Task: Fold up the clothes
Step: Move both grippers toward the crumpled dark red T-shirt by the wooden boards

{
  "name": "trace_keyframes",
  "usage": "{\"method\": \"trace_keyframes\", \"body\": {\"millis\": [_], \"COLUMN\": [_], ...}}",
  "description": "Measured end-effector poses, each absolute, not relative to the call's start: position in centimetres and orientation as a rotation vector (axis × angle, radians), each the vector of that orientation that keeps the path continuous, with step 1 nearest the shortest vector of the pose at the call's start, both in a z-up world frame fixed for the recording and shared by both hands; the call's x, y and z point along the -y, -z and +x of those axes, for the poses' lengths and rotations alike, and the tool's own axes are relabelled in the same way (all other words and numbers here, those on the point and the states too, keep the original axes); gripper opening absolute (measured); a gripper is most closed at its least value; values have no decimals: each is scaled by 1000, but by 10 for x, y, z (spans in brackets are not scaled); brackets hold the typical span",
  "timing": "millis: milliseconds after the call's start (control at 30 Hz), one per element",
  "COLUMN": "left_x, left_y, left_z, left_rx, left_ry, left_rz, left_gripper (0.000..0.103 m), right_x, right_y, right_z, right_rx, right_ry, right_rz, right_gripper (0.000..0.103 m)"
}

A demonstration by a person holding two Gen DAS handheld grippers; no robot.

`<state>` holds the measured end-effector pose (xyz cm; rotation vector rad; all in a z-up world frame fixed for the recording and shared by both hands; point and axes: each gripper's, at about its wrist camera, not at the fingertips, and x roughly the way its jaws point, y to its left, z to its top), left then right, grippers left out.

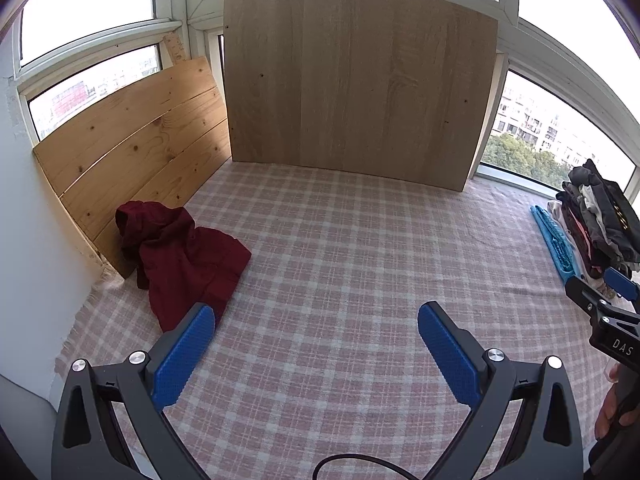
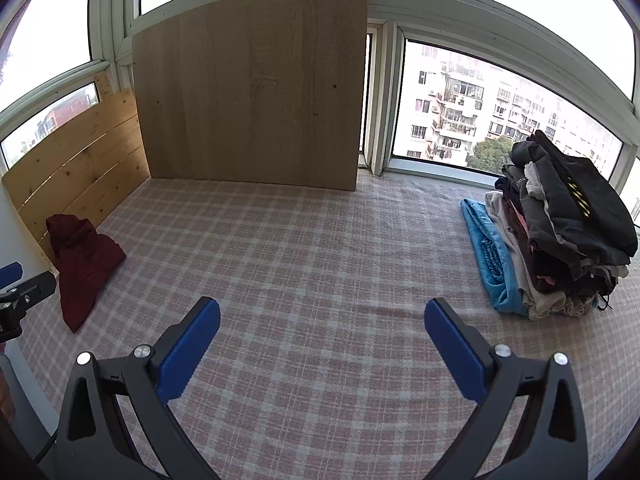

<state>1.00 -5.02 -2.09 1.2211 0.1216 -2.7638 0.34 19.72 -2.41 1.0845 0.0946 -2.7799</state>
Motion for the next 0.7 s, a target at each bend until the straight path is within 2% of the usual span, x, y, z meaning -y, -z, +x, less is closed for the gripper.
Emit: {"method": "trace_keyframes", "body": {"millis": [700], "left_x": [108], "left_y": [28], "left_z": [41], "left_rx": [-195], "left_ry": [2649], "left_rz": [1188], "left_gripper": [102], "right_x": [-105], "right_y": [21], "right_z": [3], "right_rx": [-229], "right_ry": [2604], "right_rz": [1026], "right_gripper": [103]}}
